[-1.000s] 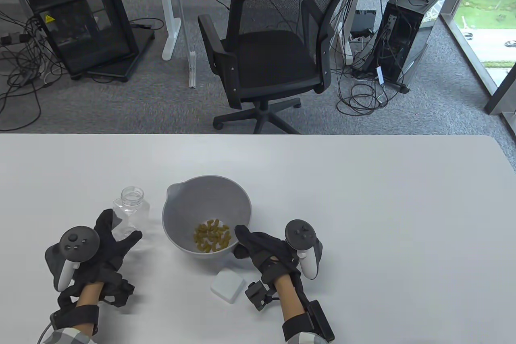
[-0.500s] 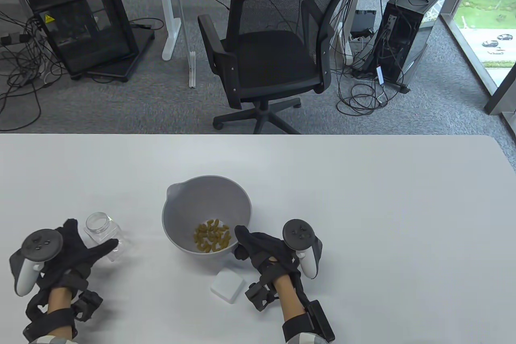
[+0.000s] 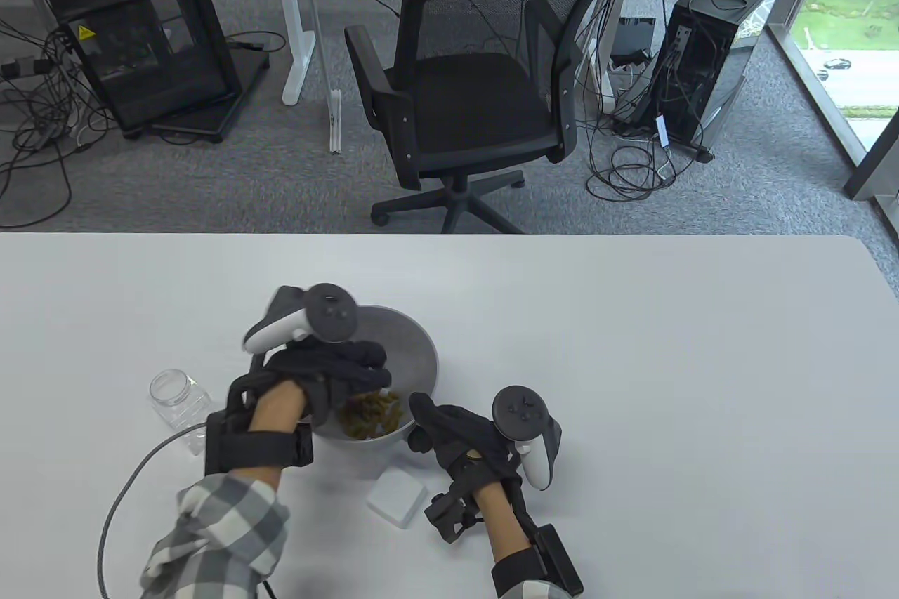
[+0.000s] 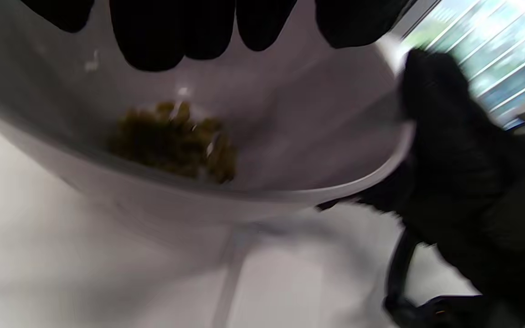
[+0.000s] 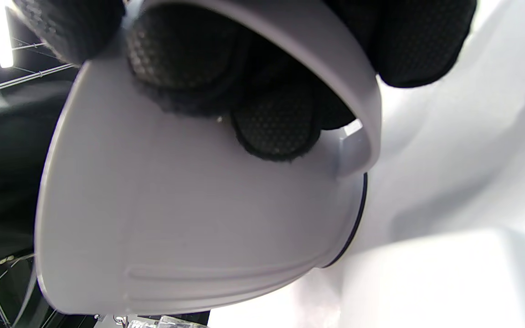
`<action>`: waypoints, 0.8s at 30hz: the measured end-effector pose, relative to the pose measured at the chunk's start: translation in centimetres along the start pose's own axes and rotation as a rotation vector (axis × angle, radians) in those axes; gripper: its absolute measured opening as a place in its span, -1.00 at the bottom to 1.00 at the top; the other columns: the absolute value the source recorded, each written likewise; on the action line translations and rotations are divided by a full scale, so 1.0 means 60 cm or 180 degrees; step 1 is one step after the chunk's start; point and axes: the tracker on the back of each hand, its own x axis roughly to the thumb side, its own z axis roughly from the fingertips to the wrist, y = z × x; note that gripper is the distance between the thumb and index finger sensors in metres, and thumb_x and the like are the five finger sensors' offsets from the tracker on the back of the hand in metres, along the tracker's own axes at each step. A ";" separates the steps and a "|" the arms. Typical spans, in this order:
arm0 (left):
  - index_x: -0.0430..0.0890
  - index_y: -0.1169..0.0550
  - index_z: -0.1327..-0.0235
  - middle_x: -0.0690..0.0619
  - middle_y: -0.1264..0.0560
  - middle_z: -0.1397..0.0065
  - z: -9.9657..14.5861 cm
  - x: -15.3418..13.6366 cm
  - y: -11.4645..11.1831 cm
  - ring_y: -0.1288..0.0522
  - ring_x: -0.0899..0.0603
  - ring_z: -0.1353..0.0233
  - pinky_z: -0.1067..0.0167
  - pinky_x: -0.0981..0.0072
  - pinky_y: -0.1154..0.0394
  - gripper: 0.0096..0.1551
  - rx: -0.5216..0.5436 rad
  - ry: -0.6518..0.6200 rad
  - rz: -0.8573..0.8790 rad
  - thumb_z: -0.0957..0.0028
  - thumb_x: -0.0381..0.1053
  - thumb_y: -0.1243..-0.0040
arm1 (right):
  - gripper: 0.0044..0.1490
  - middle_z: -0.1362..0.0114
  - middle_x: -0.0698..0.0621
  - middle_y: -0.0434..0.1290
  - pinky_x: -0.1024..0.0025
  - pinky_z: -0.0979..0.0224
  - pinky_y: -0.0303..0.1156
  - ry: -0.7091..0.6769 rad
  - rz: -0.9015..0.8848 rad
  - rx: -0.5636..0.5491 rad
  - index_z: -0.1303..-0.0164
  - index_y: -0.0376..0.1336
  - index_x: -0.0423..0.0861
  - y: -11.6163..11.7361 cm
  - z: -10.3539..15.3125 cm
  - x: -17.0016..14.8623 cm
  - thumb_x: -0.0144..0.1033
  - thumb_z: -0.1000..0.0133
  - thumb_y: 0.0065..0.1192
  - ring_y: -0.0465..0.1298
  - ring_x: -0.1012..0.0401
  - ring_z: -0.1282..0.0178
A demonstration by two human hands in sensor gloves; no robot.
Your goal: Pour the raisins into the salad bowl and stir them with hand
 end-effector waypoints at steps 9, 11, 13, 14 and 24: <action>-0.26 -0.17 -0.63 -0.39 -0.22 -0.62 -0.119 0.014 0.000 -0.27 -0.55 -0.52 -0.37 -0.53 -0.16 -0.19 -0.0167 0.0662 -0.0289 -0.29 0.15 -0.08 | -0.23 0.07 -0.06 0.65 -0.20 -0.30 0.36 -0.0050 0.0041 -0.0035 0.51 0.47 -0.06 0.003 0.001 -0.001 0.44 -0.13 -0.07 0.52 -0.01 -0.26; -0.32 -0.24 -0.58 -0.41 -0.25 -0.60 -0.131 0.013 -0.009 -0.27 -0.59 -0.51 -0.36 -0.57 -0.14 -0.21 -0.0248 0.0439 0.0009 -0.28 0.14 -0.08 | -0.23 0.06 -0.07 0.65 -0.20 -0.31 0.35 -0.0035 -0.0016 -0.0013 0.51 0.47 -0.06 0.003 0.001 -0.003 0.43 -0.12 -0.06 0.52 -0.01 -0.26; -0.29 -0.31 -0.55 -0.38 -0.24 -0.60 -0.135 0.019 -0.016 -0.22 -0.64 -0.50 -0.36 -0.57 -0.15 -0.25 -0.0481 0.0274 0.0241 -0.27 0.16 -0.08 | -0.24 0.06 -0.06 0.65 -0.20 -0.31 0.35 -0.0040 -0.0006 -0.0008 0.51 0.47 -0.06 0.003 0.001 -0.003 0.43 -0.13 -0.06 0.51 -0.01 -0.26; -0.26 -0.37 -0.53 -0.39 -0.21 -0.62 -0.133 0.023 -0.015 -0.18 -0.66 -0.50 -0.36 -0.58 -0.13 -0.29 -0.0533 0.0153 0.0282 -0.27 0.15 -0.08 | -0.24 0.06 -0.06 0.65 -0.20 -0.31 0.36 -0.0040 0.0001 -0.0018 0.51 0.47 -0.06 0.003 0.001 -0.003 0.44 -0.12 -0.07 0.52 -0.01 -0.26; -0.14 -0.38 -0.49 -0.19 -0.35 -0.57 -0.113 -0.008 -0.012 -0.42 -0.39 -0.40 -0.36 -0.28 -0.31 -0.42 -0.0711 0.1139 -0.0251 -0.29 0.12 -0.03 | -0.23 0.04 -0.07 0.64 -0.21 -0.32 0.34 -0.0016 -0.0053 0.0003 0.49 0.46 -0.07 0.002 0.001 -0.004 0.43 -0.13 -0.06 0.50 -0.02 -0.28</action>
